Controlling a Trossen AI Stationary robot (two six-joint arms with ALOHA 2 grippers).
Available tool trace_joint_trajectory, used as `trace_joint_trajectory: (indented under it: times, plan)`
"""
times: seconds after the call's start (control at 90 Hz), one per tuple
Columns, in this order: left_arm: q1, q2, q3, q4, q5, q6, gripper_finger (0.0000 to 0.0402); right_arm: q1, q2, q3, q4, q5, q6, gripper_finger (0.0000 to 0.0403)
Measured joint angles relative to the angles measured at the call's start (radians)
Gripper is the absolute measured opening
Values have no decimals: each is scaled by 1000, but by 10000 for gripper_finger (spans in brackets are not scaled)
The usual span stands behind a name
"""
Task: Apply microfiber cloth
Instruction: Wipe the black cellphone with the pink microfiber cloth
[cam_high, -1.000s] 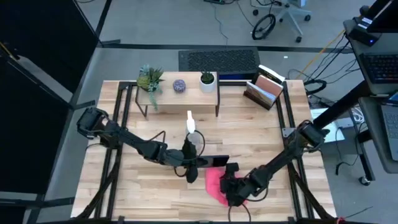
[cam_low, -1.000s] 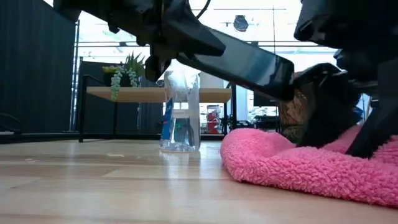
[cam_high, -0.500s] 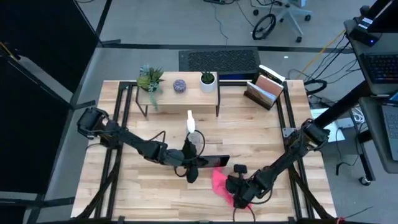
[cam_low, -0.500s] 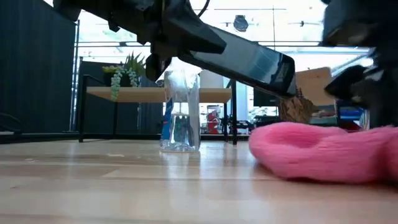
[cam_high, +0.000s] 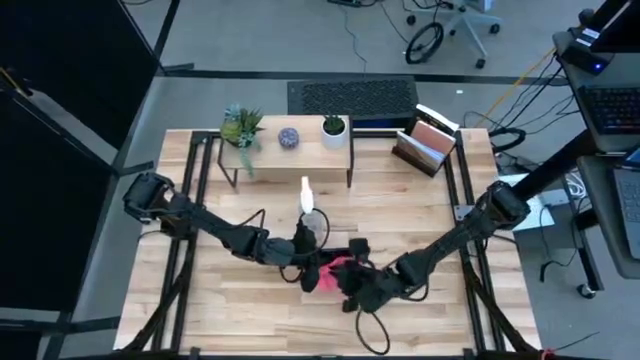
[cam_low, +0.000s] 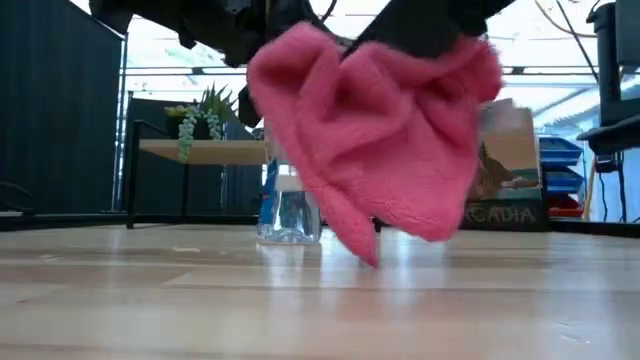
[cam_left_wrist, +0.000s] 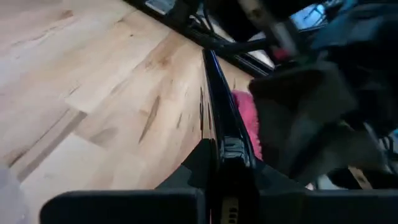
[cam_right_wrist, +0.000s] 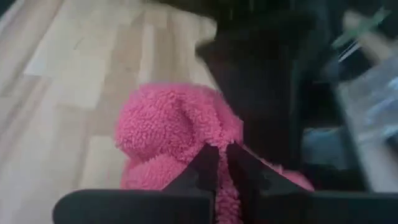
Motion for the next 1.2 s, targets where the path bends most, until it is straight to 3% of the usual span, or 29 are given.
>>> trace_joint_trajectory:
  times: [0.467, 0.967, 1.078, 1.2]
  plan:
    - [2, 2, 0, -21, -3, 20, 6, -4, 2, 5, -214, 52, 107, 0]
    - [1, 2, 0, -33, 1, 19, 5, 84, -3, 2, -796, 51, 563, 0]
    - [-6, 1, 5, -6, 74, 18, 5, 107, -2, 5, -885, 57, 633, 0]
    - [-11, -2, 5, -13, 68, 18, 5, 122, -2, 67, -915, 60, 655, 0]
